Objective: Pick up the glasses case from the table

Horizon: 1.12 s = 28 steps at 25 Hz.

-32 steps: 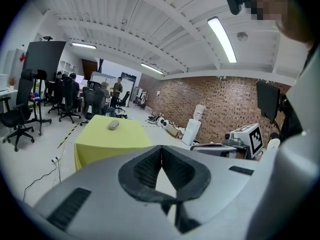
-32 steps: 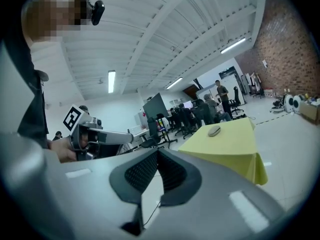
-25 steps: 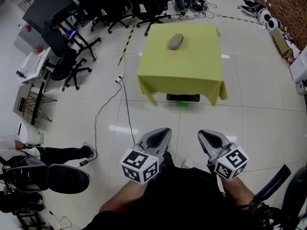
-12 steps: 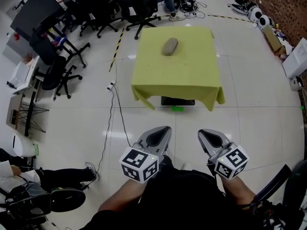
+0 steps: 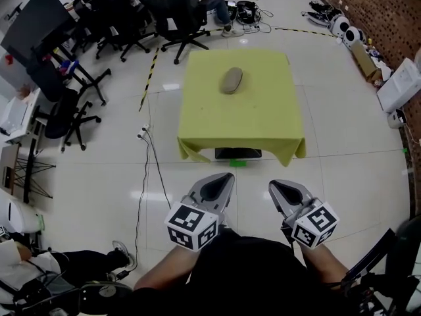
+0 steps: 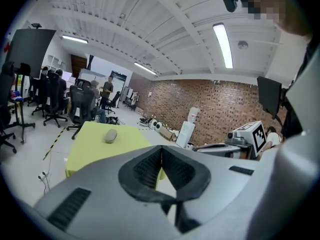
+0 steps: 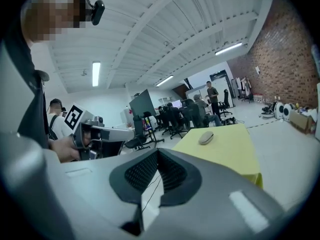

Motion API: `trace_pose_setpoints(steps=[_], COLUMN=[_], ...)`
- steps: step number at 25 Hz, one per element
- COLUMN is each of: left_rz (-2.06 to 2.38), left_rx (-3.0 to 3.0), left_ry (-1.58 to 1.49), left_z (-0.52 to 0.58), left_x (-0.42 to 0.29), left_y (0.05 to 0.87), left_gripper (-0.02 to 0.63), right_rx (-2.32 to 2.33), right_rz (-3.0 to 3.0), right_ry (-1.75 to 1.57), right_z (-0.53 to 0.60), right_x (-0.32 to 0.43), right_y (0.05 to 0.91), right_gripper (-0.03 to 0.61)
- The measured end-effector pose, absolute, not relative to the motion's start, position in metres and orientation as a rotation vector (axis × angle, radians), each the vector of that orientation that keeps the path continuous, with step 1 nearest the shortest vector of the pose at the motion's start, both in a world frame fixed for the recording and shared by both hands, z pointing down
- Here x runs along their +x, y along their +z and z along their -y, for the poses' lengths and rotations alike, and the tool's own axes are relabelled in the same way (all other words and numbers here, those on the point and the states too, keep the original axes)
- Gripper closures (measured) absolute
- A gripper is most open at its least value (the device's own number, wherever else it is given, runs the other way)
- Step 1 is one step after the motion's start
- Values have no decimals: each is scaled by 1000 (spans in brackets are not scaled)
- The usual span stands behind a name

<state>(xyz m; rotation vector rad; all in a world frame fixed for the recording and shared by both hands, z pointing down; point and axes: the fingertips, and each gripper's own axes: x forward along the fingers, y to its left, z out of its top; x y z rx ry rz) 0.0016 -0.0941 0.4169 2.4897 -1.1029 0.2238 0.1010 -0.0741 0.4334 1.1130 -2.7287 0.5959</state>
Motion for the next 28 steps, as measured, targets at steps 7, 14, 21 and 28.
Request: trace_pose_setpoints(steps=[7, 14, 21, 28], left_rz=[1052, 1012, 1004, 991], left_rx=[2495, 2530, 2533, 2531], left_ry=[185, 180, 175, 157], left_z=[138, 173, 194, 210], left_x=[-32, -60, -85, -87], left_y=[414, 413, 419, 422], left_gripper=[606, 606, 606, 606], right_rx=[1159, 1198, 1190, 1190], right_rz=[2697, 2685, 2672, 2678], right_ry=[560, 558, 556, 523], right_z=[113, 148, 164, 182], right_x=[70, 36, 10, 5], right_y=[425, 425, 431, 424], right_gripper=[577, 577, 577, 577])
